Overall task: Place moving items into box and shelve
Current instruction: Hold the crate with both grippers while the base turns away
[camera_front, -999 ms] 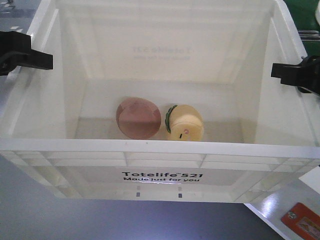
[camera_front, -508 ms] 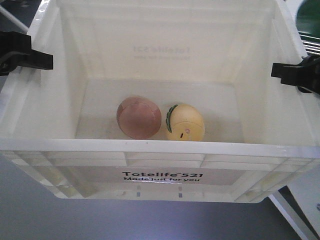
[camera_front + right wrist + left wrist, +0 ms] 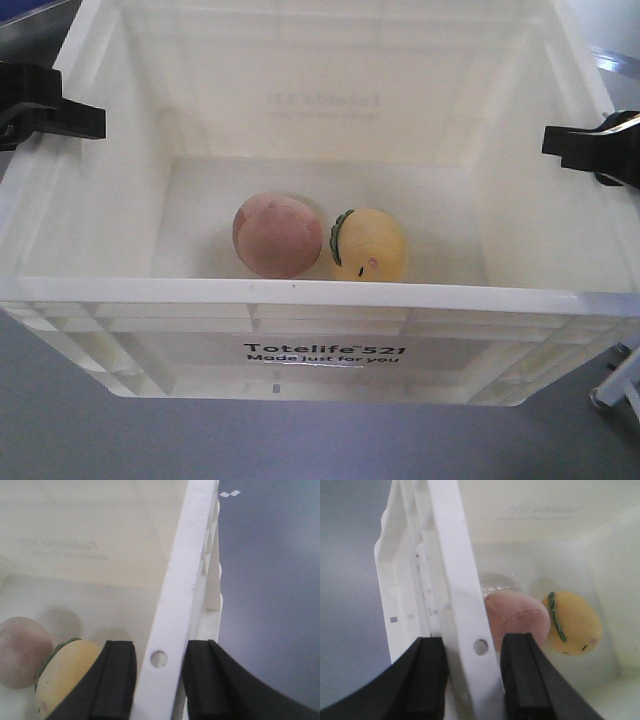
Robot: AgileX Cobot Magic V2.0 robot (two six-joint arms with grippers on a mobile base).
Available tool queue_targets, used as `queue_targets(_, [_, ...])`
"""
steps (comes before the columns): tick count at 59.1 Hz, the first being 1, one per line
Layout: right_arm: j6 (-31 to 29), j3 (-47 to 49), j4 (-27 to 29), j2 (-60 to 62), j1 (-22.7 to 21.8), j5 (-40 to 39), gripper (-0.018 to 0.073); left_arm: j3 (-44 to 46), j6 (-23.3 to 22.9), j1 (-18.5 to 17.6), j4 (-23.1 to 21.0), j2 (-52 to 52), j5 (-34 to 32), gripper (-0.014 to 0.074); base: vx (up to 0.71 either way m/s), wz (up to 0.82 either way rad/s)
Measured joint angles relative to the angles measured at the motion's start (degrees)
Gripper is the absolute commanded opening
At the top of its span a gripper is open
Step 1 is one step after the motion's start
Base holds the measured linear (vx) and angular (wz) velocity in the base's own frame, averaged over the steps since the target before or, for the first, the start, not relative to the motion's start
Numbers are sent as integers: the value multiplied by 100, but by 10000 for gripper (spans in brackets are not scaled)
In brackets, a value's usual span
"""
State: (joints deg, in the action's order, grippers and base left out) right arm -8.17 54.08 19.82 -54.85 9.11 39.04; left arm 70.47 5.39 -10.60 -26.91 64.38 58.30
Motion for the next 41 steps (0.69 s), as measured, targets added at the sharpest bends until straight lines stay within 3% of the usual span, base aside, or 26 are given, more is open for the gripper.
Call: queue_targets(41, [6,0,0,0,0,0,-6,0,0,1,0,0,6,-6,-1,57])
